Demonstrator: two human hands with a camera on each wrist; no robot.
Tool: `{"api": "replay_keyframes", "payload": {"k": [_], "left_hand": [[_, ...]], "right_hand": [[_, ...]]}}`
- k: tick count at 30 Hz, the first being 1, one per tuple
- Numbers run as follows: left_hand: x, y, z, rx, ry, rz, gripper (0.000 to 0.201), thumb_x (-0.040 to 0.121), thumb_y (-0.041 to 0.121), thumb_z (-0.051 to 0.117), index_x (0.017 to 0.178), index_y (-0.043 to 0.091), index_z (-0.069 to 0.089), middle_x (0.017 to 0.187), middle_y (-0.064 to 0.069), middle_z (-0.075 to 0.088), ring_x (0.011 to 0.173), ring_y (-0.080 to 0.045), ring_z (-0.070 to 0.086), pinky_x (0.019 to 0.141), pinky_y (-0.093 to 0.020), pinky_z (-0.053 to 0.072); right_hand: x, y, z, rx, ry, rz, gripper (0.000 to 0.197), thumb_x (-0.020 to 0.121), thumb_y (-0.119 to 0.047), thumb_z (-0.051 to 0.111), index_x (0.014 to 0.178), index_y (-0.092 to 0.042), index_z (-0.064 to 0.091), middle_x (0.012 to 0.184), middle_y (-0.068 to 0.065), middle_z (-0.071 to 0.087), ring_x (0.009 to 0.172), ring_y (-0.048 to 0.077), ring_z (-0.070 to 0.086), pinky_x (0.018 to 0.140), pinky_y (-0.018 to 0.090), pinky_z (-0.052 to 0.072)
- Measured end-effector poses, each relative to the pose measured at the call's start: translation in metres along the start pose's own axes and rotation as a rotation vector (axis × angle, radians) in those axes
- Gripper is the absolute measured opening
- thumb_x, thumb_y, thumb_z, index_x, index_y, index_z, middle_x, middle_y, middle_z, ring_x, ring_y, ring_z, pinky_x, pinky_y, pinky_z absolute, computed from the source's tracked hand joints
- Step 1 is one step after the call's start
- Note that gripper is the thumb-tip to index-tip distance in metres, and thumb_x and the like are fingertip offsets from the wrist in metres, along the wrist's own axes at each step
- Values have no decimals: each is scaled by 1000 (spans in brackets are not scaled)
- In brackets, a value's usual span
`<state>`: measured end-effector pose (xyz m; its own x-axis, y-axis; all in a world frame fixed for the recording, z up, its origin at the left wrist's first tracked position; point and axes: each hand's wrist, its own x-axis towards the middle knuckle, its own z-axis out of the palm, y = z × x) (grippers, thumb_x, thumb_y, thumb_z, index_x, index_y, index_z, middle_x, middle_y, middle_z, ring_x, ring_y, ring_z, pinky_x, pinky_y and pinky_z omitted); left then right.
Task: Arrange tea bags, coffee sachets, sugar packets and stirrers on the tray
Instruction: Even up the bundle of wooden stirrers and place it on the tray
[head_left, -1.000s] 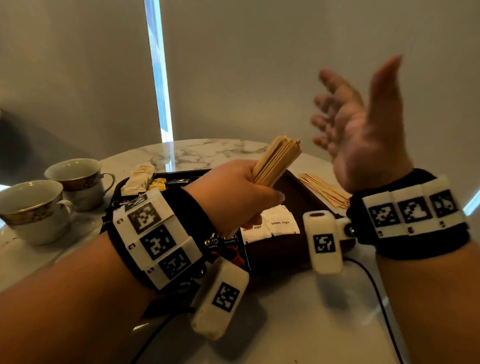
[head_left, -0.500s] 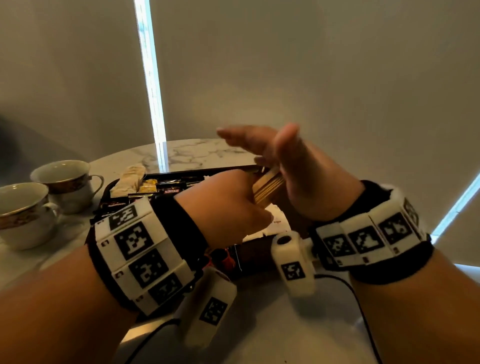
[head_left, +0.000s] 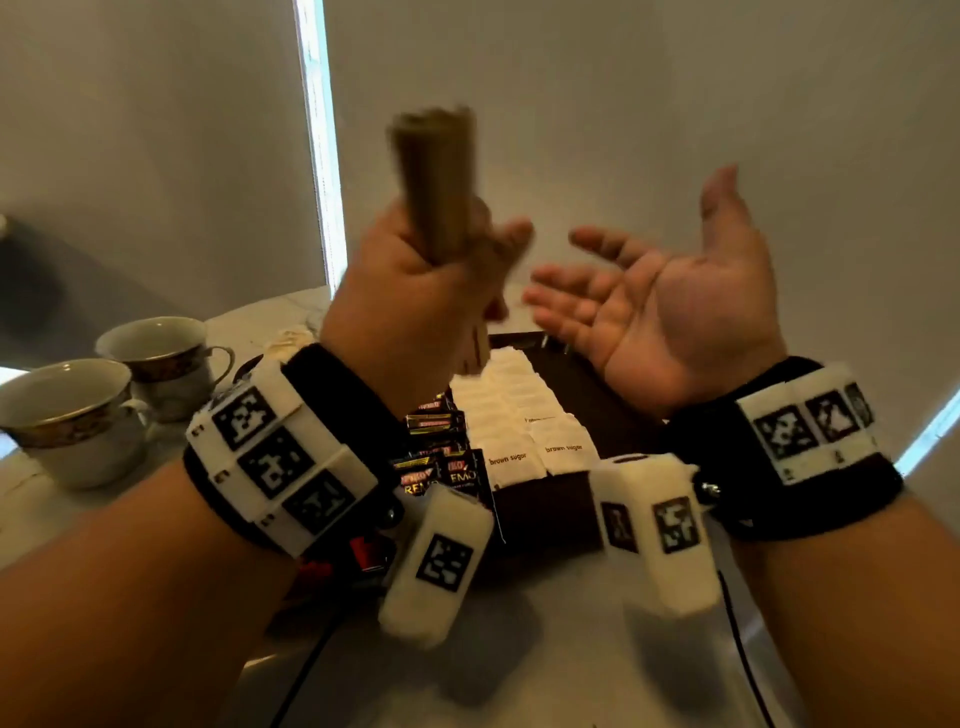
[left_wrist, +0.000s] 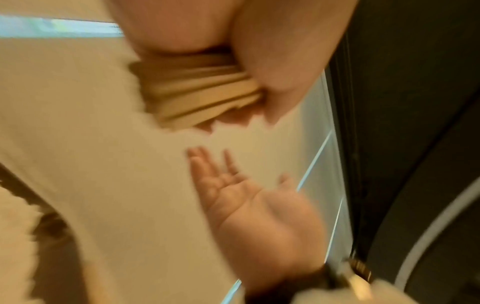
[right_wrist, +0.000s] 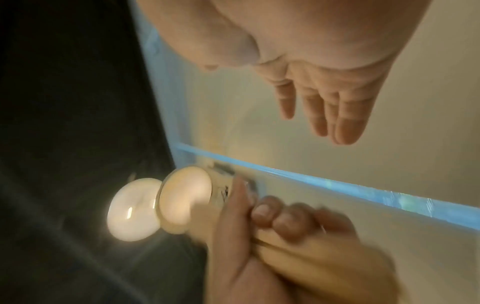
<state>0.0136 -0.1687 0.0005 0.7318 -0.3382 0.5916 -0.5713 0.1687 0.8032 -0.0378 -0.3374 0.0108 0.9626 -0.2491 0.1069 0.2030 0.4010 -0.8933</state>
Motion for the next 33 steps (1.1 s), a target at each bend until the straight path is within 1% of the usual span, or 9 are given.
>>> {"api": "replay_keyframes", "payload": {"k": [3,7,10,13,18,23,26,29,33], "left_hand": [[5,3,-7,-253,229,134,16,87,32,72,73,34,66,63,5,59,62,-21,61,75,-58,56],[4,3,-1,-352,238,140,18,87,31,71,71,35,66,64,5,60,63,-21,61,76,-53,56],[-5,1,15,-338,201,98,20,89,23,72,73,31,63,63,4,60,63,-20,62,75,-51,57],[-12,-2,28,-352,173,5,22,93,10,69,78,19,55,61,-3,57,62,-22,62,66,-42,57],[-10,-5,25,-407,183,-15,17,89,16,71,82,18,55,64,-3,60,65,-25,64,68,-42,57],[-12,-8,30,-402,147,-56,20,91,12,69,80,17,54,59,-3,57,60,-26,60,65,-43,53],[-12,-9,25,-371,110,-111,19,91,12,69,81,15,53,59,-3,54,58,-23,57,60,-39,52],[-13,-6,19,-29,-141,-194,18,93,11,68,81,14,55,59,-1,54,54,-20,56,49,-44,52],[-14,2,17,375,-520,-339,22,92,27,71,86,35,51,73,5,61,56,-5,59,50,-19,50]], "right_hand": [[1,13,7,245,-111,259,103,85,-84,30,133,5,48,129,46,50,124,59,48,106,61,41],[2,37,23,451,-189,440,115,78,-88,36,148,3,27,144,49,27,138,62,25,117,64,21],[-5,42,33,632,-173,421,110,78,-87,41,145,0,30,143,45,35,136,58,34,116,65,22],[-16,40,36,672,-268,372,112,76,-89,42,112,14,66,121,30,64,111,45,64,101,54,44],[-13,39,33,620,-219,410,114,78,-88,38,136,9,45,124,33,61,119,47,57,110,59,36],[-16,40,33,530,-168,311,105,81,-84,43,98,15,71,122,31,64,115,45,61,106,55,40],[-10,37,29,427,-140,306,111,79,-87,37,128,10,58,130,30,60,123,39,58,109,41,39],[-4,23,18,85,78,-19,94,81,-84,35,133,-9,54,132,21,60,123,37,59,89,35,47],[-16,-2,13,-453,42,-536,94,67,-94,43,135,-30,52,140,0,57,128,15,55,107,46,43]]}}
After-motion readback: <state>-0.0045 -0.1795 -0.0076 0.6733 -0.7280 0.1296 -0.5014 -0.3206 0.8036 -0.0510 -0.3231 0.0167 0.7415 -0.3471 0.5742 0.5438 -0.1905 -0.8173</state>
